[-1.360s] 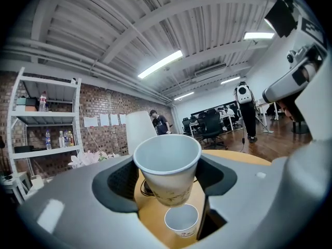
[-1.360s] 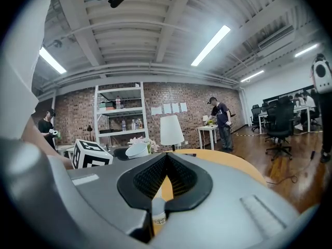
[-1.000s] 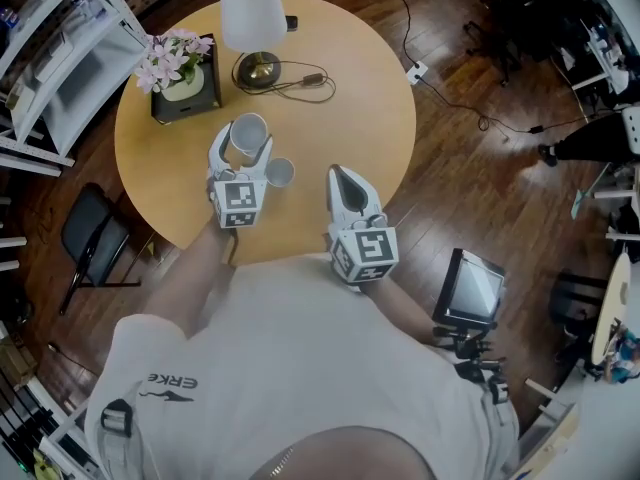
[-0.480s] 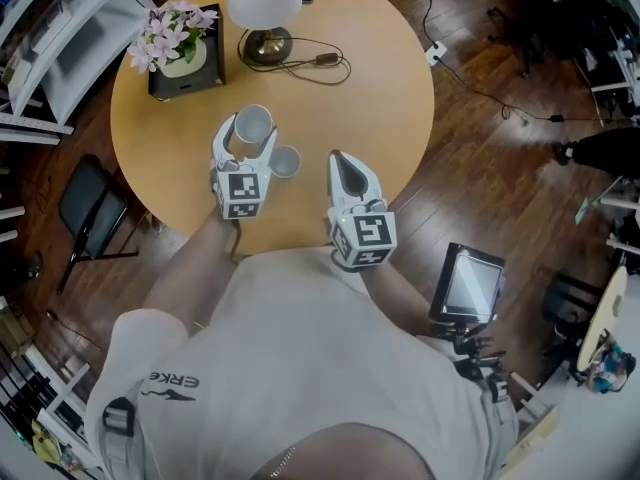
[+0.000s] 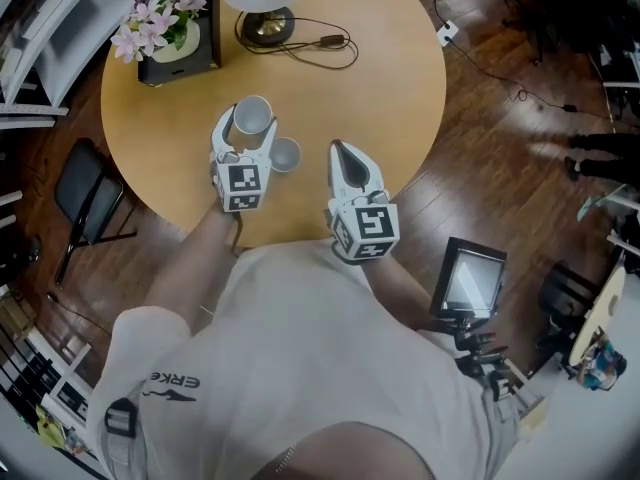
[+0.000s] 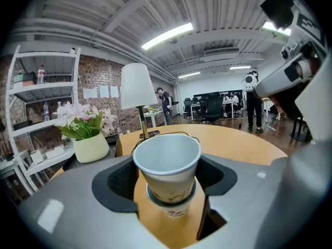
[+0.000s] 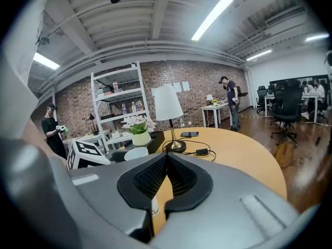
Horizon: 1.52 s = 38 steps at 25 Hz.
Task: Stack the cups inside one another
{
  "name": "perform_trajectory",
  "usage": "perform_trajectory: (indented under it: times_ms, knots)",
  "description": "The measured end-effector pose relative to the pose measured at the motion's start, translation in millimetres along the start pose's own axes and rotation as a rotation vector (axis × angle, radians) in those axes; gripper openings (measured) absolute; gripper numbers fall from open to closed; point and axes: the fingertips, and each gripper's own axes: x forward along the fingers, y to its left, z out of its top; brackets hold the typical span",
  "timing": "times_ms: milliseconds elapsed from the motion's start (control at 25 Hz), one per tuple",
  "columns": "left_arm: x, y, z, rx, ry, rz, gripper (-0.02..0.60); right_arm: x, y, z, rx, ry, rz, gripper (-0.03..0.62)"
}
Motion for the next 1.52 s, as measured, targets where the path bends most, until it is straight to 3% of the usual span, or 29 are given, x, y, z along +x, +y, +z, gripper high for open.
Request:
perform_trajectory:
  times_ms: [280,840,1040,1520]
  knots:
    - [8,1,-16,-0.016,0.037,-0.001,0.339,5,-6,-5,0.012,0.026,-0.006,0.014]
    - [11,-6,-15,-0.062,0.021,-0.06,0.341,13,-7,-8,0.015,0.04,-0.006,0.014]
    - [12,-8,-20,-0.069,0.035,-0.084,0.371,16,-6,-8,0.017,0.04,-0.004,0.014]
    - [9,-7,-16,-0.063,0.022,-0.084,0.387,16,-5,-7,0.016,0.036,0.0,0.014]
